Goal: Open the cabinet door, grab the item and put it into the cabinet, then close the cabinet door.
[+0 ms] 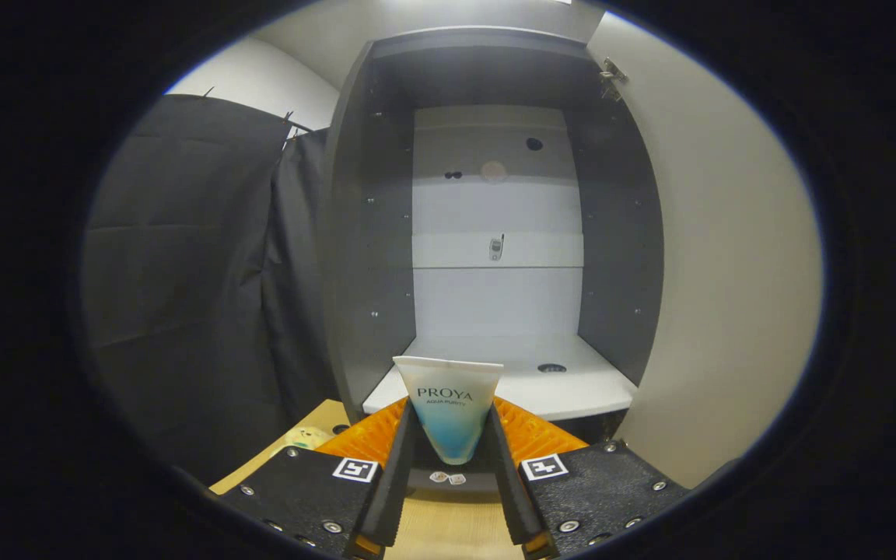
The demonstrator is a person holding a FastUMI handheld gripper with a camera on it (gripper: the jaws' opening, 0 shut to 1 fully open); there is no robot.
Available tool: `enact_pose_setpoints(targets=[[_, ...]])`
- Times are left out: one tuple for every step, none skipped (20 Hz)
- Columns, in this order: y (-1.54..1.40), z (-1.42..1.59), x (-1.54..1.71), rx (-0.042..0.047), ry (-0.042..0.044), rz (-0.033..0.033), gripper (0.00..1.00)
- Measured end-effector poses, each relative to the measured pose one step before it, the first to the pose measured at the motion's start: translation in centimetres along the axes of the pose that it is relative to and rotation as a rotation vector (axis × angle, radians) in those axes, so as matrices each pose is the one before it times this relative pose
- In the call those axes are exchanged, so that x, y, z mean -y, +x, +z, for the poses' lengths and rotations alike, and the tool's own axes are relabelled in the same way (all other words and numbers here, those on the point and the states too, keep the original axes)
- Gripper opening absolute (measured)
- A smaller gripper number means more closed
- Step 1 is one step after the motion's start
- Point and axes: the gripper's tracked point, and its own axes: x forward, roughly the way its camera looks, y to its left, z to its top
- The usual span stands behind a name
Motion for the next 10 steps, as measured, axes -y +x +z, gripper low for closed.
enact_pose_setpoints(targets=[[1.118, 0.705, 0.105, -0.00103, 0.00612, 0.00060, 0.53], [1.050, 0.572, 0.187, -0.00102, 0.00364, -0.00204, 0.53], [1.112, 0.361, 0.299, -0.00550, 0.00147, -0.00548, 0.53], [1.148, 0.486, 0.140, -0.00126, 0.00295, -0.00345, 0.53], [1.129, 0.304, 0.096, -0.00174, 0.00058, -0.00294, 0.53], [1.055, 0.174, 0.242, -0.00824, -0.00386, -0.00747, 0.52], [1.052, -0.057, 0.112, -0.00846, -0.00083, -0.00535, 0.52], [0.967, -0.160, 0.074, -0.01310, -0.00116, -0.00222, 0.52], [0.912, -0.412, 0.164, -0.01518, -0.00012, -0.00433, 0.52], [0.825, -0.353, 0.163, -0.01152, -0.00100, -0.00542, 0.52]])
